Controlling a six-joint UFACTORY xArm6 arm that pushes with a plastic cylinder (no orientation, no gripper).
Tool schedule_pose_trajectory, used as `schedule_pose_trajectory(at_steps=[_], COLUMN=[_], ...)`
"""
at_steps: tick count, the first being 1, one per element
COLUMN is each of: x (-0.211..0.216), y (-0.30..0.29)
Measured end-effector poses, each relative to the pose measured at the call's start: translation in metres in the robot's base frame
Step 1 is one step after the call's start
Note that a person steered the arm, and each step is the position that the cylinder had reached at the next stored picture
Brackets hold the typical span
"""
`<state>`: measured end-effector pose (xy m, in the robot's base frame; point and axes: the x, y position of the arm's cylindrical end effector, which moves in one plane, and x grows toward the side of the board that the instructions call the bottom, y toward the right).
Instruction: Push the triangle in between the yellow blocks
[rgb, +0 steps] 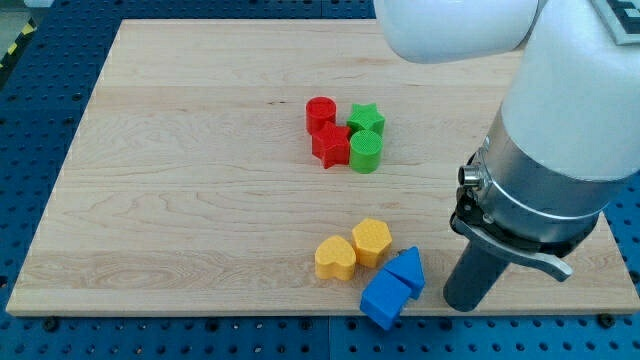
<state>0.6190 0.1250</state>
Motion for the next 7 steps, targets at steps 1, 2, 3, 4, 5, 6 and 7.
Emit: schedule_pose_trajectory(at_steps=[1, 2, 3, 4, 5, 6, 7], x=[-0.001, 0.0, 0.0, -0.001, -0.001, -0.005, -0.007], y=[-0.004, -0.011, -0.029, -0.048, -0.055, -0.06, -0.063])
